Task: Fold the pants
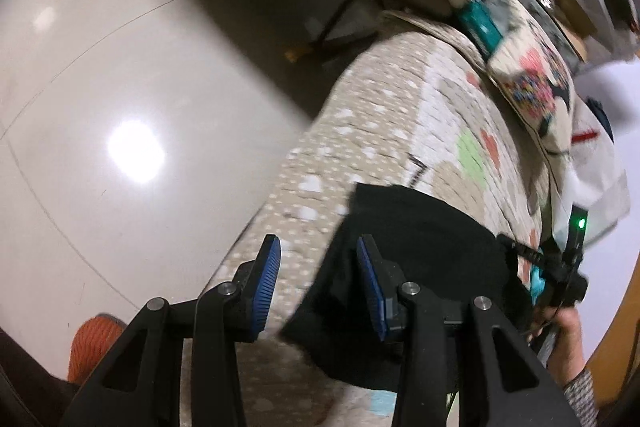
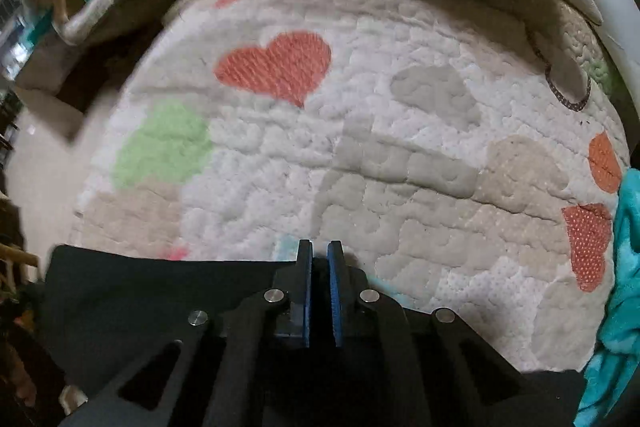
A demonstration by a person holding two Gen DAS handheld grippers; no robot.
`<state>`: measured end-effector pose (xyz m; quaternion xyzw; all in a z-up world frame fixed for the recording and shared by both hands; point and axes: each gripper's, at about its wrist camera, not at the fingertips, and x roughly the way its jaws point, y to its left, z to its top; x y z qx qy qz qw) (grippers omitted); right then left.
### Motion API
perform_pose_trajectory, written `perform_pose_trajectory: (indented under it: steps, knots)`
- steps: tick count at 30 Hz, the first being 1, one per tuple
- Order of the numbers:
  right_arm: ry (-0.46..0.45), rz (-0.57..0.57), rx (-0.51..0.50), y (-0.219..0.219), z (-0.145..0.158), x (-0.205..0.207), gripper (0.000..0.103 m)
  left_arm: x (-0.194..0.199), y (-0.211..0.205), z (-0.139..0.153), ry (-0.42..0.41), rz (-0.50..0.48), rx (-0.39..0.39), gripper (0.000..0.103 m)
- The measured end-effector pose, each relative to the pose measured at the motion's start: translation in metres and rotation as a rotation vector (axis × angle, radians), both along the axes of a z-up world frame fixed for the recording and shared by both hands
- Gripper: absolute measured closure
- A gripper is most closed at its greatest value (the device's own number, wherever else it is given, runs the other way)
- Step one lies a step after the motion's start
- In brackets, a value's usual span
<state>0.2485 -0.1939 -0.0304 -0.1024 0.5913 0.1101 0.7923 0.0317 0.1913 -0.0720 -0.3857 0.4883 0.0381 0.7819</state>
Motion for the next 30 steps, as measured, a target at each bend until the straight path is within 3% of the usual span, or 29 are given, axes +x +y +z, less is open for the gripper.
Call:
perform_pose_trajectory:
  steps: [4, 7, 10, 14, 16, 19, 20, 22, 26, 30]
  knots:
    - [-0.08, -0.024, -0.08, 0.019, 0.017, -0.007, 0.086, -0.014, 0.014, -0.005, 0.014, 0.068, -0.044, 0.064]
    - [-0.12, 0.071, -0.014, 0.06, 0.045, -0.026, 0.06, -0.023, 0.015, -0.008, 0.035, 0.095, -0.062, 0.064]
    - [-0.044, 0.245, 0.138, 0.118, 0.06, -0.055, 0.059, -0.03, 0.028, -0.011, 0.073, 0.145, -0.08, 0.064]
    - [-0.001, 0.504, 0.219, 0.197, 0.06, -0.126, 0.059, -0.045, 0.062, 0.001, 0.043, 0.265, -0.071, 0.064]
    - [-0.005, 0.589, 0.222, 0.223, 0.051, -0.16, 0.059, -0.052, 0.075, 0.013, 0.004, 0.307, -0.047, 0.064]
    - [-0.053, 0.661, 0.131, 0.245, 0.032, -0.201, 0.059, -0.058, 0.082, 0.025, -0.038, 0.326, -0.031, 0.063]
    - [-0.074, 0.667, 0.08, 0.249, 0.024, -0.206, 0.064, -0.058, 0.082, 0.026, -0.041, 0.322, -0.035, 0.063]
    - [-0.064, 0.607, 0.019, 0.255, 0.008, -0.204, 0.093, -0.06, 0.083, 0.026, -0.042, 0.316, -0.051, 0.063]
    - [-0.009, 0.447, 0.214, 0.241, 0.028, -0.193, 0.093, -0.068, 0.093, 0.026, -0.048, 0.348, -0.075, 0.063]
    - [0.103, 0.429, 0.283, 0.239, 0.026, -0.201, 0.088, -0.075, 0.098, 0.028, -0.056, 0.372, -0.077, 0.063]
